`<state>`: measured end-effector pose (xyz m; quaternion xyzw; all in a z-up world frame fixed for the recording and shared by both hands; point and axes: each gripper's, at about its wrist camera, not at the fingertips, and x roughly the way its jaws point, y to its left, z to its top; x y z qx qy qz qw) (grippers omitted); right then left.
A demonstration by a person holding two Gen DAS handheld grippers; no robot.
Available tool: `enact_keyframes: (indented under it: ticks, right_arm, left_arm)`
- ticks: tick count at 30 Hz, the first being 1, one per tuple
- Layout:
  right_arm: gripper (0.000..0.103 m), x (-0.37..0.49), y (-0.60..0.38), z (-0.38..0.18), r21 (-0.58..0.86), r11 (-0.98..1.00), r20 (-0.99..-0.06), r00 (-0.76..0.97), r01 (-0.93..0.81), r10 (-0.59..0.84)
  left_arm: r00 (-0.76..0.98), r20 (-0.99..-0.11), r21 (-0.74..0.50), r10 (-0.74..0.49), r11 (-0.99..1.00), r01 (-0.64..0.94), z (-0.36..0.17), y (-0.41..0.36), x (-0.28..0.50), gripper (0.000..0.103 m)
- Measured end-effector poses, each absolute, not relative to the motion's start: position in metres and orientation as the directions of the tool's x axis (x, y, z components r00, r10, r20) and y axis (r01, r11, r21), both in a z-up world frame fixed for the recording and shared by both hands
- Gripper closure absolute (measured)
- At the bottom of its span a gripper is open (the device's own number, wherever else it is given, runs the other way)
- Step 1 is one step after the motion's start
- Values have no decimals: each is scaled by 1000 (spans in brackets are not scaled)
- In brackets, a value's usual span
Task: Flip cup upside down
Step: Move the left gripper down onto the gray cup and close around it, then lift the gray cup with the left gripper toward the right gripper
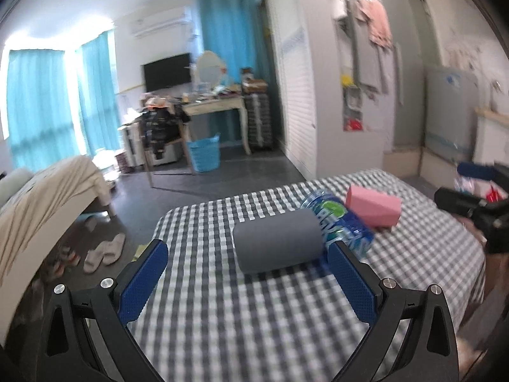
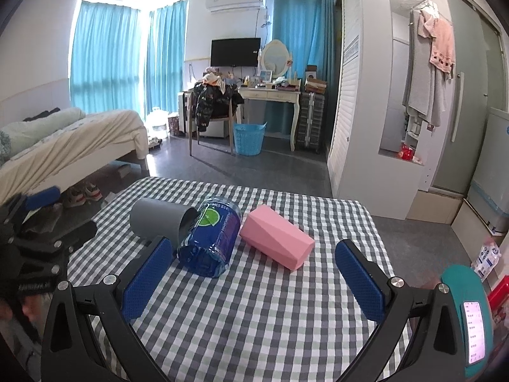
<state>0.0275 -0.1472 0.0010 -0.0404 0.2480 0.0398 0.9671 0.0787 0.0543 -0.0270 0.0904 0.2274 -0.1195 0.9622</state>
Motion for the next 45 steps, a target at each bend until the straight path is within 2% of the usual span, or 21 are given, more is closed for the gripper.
enact_keyframes:
  ticks: [3,9,13,19,24,30,32,34,37,40,45]
  right_arm:
    - [0,45,-144,-1,-64,994,-514,857,-91,45]
    - [0,73,-145,1,-82,995,-544,839,-60,6]
    - [0,92,-152,-1,-74,997,-563,826,-24,-22]
    - [0,115,-159,-13,-79,997,-601,797,20,-64]
    - [0,133,-163,-22,-85,996,-624,777,36,-82]
    - [0,144,-164,-30,-76,997,-638,767,26,-69]
    - [0,145,-161,-32,-68,997,-642,765,19,-58]
    - [0,145,-160,-33,-55,998,-642,765,9,-42]
    - [0,141,-157,-33,-38,999,-637,770,-3,-22]
    - [0,131,-159,-27,-17,1000,-620,785,-15,1]
    - [0,110,-167,-17,20,1000,-593,804,-23,30]
  left_arm:
    - [820,-488,139,-299,901,411,-32,59,105,0]
    - [706,-560,264,-433,715,647,-49,49,147,0]
    - [607,-650,308,-456,572,760,-65,41,173,0]
    - [529,-710,345,-464,426,836,-84,22,196,0]
    - [473,-751,330,-460,359,873,-105,7,208,0]
    - [485,-743,351,-461,348,869,-110,6,199,2]
    - [508,-739,370,-443,364,855,-106,10,194,14]
    - [540,-736,392,-408,393,831,-104,15,192,24]
    - [514,-761,339,-395,433,835,-101,22,188,25]
    - [550,-763,351,-339,498,793,-102,22,174,25]
    - [554,-788,242,-269,692,680,-97,24,157,25]
